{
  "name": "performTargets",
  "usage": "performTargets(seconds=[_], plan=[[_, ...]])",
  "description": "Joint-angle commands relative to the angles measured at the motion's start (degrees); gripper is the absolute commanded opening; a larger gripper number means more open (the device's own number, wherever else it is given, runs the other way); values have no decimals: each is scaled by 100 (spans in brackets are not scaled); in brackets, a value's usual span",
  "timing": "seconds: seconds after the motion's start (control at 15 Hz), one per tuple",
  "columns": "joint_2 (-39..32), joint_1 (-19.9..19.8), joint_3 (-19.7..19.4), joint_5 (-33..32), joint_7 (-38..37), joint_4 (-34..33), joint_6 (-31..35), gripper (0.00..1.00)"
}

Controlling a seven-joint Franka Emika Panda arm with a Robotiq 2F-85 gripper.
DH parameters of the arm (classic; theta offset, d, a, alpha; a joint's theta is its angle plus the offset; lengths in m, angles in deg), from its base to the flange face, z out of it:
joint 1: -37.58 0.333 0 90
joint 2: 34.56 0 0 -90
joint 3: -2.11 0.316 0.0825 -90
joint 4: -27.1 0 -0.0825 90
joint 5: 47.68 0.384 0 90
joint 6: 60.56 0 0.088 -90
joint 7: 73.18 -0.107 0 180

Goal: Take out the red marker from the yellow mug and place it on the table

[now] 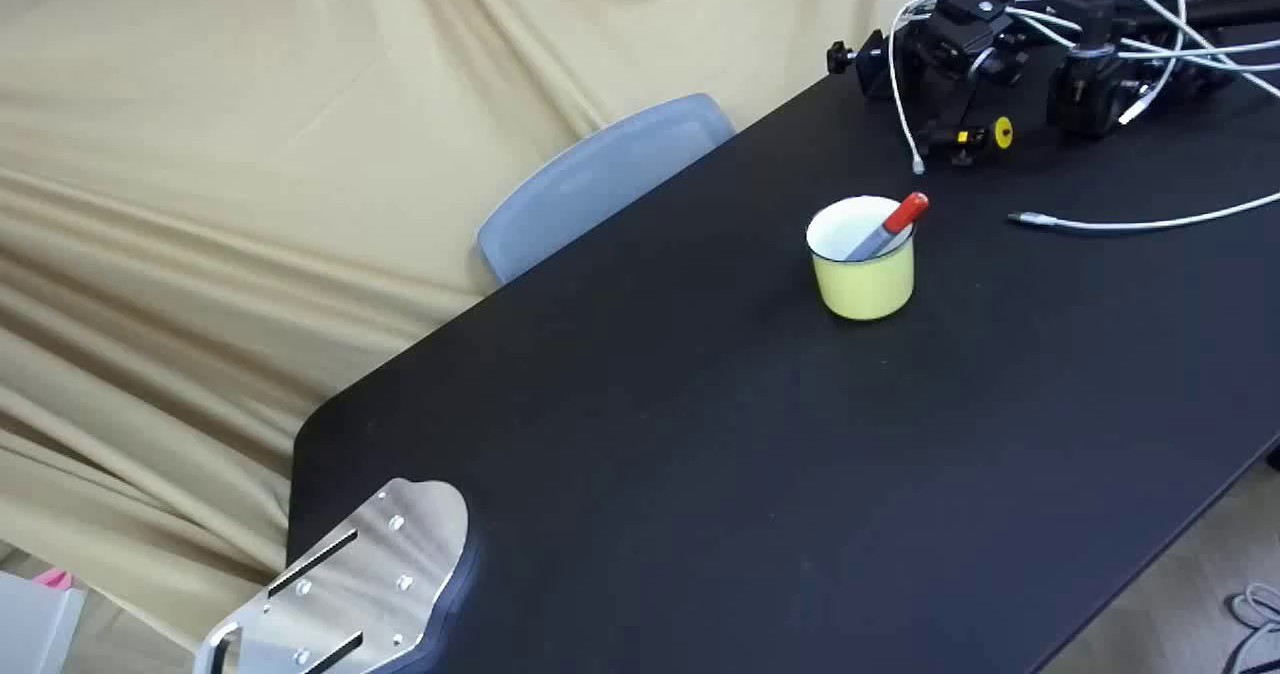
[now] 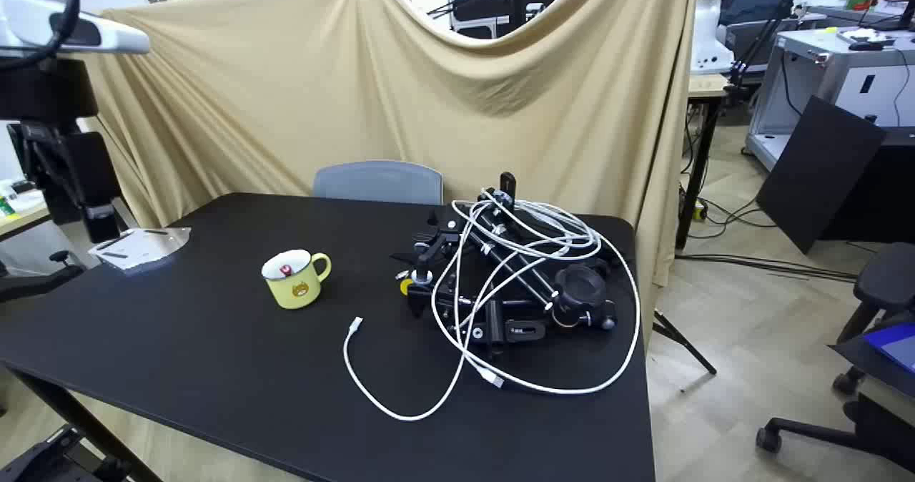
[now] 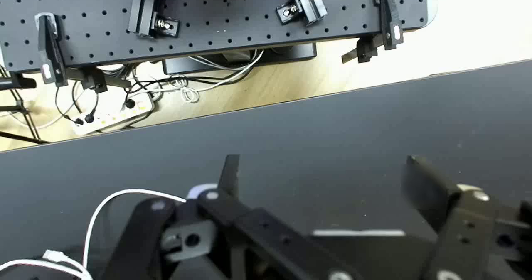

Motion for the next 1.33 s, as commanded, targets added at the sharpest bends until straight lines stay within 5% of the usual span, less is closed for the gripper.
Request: performTargets(seconds=[0.0, 0.67, 1.27], plan=[[-2, -9, 6, 2, 5, -8, -7, 100], [0, -9, 6, 1, 5, -8, -6, 100], [-988, -92, 541, -783, -509, 309, 2995, 100]])
